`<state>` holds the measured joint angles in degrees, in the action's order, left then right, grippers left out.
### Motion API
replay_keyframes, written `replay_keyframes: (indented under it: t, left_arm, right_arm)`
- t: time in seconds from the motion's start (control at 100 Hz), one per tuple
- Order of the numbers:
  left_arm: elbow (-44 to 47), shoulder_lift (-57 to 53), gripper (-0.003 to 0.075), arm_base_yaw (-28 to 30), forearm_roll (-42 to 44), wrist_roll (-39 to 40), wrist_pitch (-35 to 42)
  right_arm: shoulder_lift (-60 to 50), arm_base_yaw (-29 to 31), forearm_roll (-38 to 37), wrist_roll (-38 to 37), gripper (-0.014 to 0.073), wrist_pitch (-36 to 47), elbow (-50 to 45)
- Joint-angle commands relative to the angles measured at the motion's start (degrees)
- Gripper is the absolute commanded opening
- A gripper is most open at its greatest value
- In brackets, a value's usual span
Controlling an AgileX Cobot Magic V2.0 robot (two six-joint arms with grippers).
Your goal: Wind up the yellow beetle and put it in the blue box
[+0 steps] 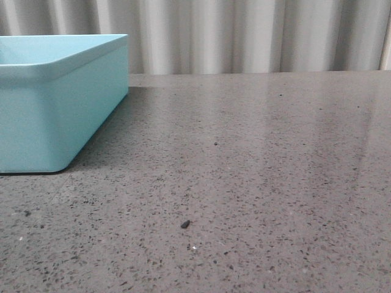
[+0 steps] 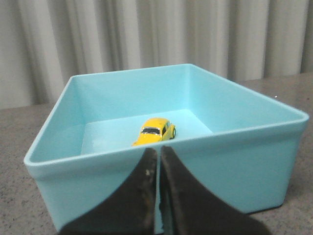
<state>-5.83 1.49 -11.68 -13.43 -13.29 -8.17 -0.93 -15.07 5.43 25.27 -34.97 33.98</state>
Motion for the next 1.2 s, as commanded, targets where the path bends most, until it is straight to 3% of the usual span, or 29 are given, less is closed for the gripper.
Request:
replay_keyframes:
  t: [0.0, 0.19, 0.43, 0.56, 0.87, 1.19]
  left_arm:
    - [1.18, 0.65, -0.0021, 0.08, 0.39, 0.59, 7.11]
    - [7.39, 0.65, -0.0021, 0.08, 2.48, 3.86, 8.70]
    - [7.24, -1.09, -0.0021, 0.08, 16.42, 19.99, -4.69]
    - [7.24, -3.59, -0.0021, 0.22, 21.36, 26.66, -8.30]
    - [7.24, -3.53, -0.0021, 6.18, 19.09, 27.21, -8.59]
    - [7.24, -3.53, -0.0021, 6.45, 19.09, 27.21, -8.68]
  right_arm:
    - [-0.67, 0.07, -0.41, -0.07, -0.0062, 4.33, 1.13]
    - [-0.67, 0.07, -0.41, -0.07, -0.0062, 4.33, 1.13]
    - [-0.67, 0.07, -0.41, -0.07, -0.0062, 4.33, 1.13]
    - [-0.67, 0.07, -0.41, -0.07, -0.0062, 4.22, 1.13]
    - [-0.67, 0.07, -0.41, -0.07, -0.0062, 4.10, 1.13]
    - [-0.67, 0.07, -0.41, -0.07, -0.0062, 4.10, 1.13]
